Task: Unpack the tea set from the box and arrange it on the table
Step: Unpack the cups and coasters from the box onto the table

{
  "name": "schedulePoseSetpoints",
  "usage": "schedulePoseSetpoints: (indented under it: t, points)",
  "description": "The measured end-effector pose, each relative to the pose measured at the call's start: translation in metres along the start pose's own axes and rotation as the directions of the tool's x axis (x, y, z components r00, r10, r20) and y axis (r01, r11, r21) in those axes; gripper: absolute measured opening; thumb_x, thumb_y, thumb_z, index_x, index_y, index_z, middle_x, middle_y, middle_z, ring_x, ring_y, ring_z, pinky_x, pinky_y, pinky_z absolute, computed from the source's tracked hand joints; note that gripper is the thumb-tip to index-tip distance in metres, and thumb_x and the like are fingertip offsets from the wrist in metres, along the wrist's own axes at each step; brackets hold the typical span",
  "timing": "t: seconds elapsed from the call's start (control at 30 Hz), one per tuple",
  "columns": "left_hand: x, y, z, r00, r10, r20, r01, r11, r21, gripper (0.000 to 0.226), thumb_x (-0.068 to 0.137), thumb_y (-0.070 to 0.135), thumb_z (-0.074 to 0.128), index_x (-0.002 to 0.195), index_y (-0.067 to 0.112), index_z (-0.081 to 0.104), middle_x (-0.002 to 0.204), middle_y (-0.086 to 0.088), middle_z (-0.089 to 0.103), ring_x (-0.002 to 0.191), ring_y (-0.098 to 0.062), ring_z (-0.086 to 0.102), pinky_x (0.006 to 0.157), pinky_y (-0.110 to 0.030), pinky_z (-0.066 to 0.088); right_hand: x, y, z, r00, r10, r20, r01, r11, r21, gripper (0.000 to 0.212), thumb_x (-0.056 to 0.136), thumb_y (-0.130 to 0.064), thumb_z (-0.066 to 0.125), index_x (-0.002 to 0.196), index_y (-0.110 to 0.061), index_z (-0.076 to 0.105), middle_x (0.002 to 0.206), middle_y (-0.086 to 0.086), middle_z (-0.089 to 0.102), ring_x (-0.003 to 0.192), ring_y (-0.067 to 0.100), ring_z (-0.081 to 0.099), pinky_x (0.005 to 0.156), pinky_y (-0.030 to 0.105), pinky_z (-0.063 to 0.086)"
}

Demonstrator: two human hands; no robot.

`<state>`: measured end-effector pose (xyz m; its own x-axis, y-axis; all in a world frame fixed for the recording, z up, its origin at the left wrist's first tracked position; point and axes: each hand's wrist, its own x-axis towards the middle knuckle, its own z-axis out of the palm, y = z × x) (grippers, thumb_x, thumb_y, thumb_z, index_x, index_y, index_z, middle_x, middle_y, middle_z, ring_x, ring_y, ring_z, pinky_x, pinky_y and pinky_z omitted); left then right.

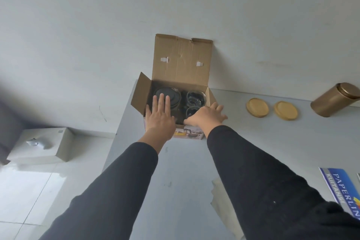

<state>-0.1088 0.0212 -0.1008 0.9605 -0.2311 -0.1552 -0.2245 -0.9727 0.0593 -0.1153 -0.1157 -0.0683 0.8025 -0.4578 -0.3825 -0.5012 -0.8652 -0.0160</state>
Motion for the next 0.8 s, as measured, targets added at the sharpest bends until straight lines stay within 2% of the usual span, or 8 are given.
schedulePoseSetpoints:
  t: [0.2,0.37,0.43,0.47,0.53,0.6,0.67,0.8]
  points:
    - [0.000,0.000,0.001,1.000,0.003,-0.009,-0.003,1.000,-0.012,0.065,0.101,0.037,0.019,0.150,0.014,-0.017,0.158,-0.007,-0.021,0.146,-0.029,-0.019,0.119,-0.048,0.001,0.005,0.001,0.012,0.995,0.003,-0.096,0.008,0.994,0.113,0.093,0.066,-0.061,0.068,0.139,-0.011,0.037,0.144,0.011,0.027,0.134,0.033,0.021,0.103,0.048,0.032]
    - [0.001,0.001,0.002,1.000,0.000,-0.018,0.000,1.000,-0.006,0.064,0.101,0.036,0.018,0.150,0.014,-0.017,0.158,-0.007,-0.021,0.146,-0.029,-0.019,0.119,-0.048,0.001,0.000,0.007,0.015,0.968,-0.061,-0.242,0.110,0.975,0.193,0.109,0.061,-0.061,0.072,0.144,-0.008,0.025,0.155,0.009,0.011,0.144,0.033,0.004,0.113,0.049,0.020]
    - [0.001,0.001,0.002,1.000,0.000,-0.023,-0.001,1.000,-0.005,0.064,0.101,0.037,0.018,0.150,0.014,-0.017,0.158,-0.007,-0.021,0.146,-0.029,-0.019,0.119,-0.048,0.001,-0.001,0.010,0.017,0.944,-0.089,-0.317,0.169,0.958,0.234,0.107,0.060,-0.057,0.073,0.142,-0.007,0.026,0.154,0.010,0.017,0.144,0.032,0.008,0.114,0.046,0.020]
    - [0.001,0.001,0.003,1.000,0.001,-0.025,-0.001,1.000,-0.004,0.064,0.101,0.037,0.018,0.150,0.014,-0.017,0.158,-0.007,-0.021,0.146,-0.029,-0.019,0.119,-0.048,0.001,-0.002,0.012,0.018,0.921,-0.098,-0.377,0.210,0.941,0.266,0.103,0.057,-0.055,0.075,0.137,-0.007,0.032,0.149,0.011,0.028,0.141,0.032,0.018,0.113,0.043,0.026]
    - [0.001,0.001,0.003,1.000,-0.001,-0.027,0.001,1.000,-0.004,0.064,0.101,0.036,0.018,0.150,0.015,-0.017,0.159,-0.006,-0.020,0.146,-0.029,-0.019,0.119,-0.048,0.001,-0.004,0.017,0.020,0.859,-0.092,-0.503,0.304,0.883,0.358,0.087,0.051,-0.050,0.078,0.118,-0.009,0.041,0.123,0.006,0.047,0.120,0.028,0.043,0.097,0.037,0.043]
    - [0.002,0.002,0.003,0.999,-0.003,-0.032,0.003,1.000,-0.006,0.064,0.101,0.036,0.018,0.151,0.015,-0.016,0.159,-0.006,-0.020,0.146,-0.029,-0.018,0.118,-0.048,0.001,-0.007,0.020,0.018,0.836,-0.072,-0.544,0.363,0.816,0.450,0.077,0.048,-0.045,0.078,0.107,-0.014,0.040,0.104,0.000,0.051,0.098,0.022,0.052,0.079,0.033,0.049]
    - [0.002,0.002,0.003,0.999,-0.005,-0.037,0.005,1.000,-0.006,0.064,0.101,0.037,0.019,0.151,0.015,-0.015,0.159,-0.006,-0.019,0.146,-0.029,-0.018,0.118,-0.048,0.001,-0.010,0.022,0.017,0.838,-0.059,-0.543,0.395,0.750,0.530,0.075,0.047,-0.040,0.079,0.106,-0.018,0.038,0.100,-0.002,0.054,0.090,0.020,0.055,0.072,0.030,0.051]
    - [0.003,0.002,0.003,0.999,-0.003,-0.039,0.002,1.000,-0.020,0.064,0.101,0.036,0.020,0.151,0.015,-0.014,0.159,-0.006,-0.018,0.146,-0.028,-0.018,0.119,-0.048,0.001,-0.016,0.027,0.017,0.823,-0.024,-0.568,0.447,0.646,0.620,0.076,0.048,-0.035,0.081,0.109,-0.019,0.038,0.104,0.000,0.056,0.093,0.020,0.055,0.070,0.025,0.048]
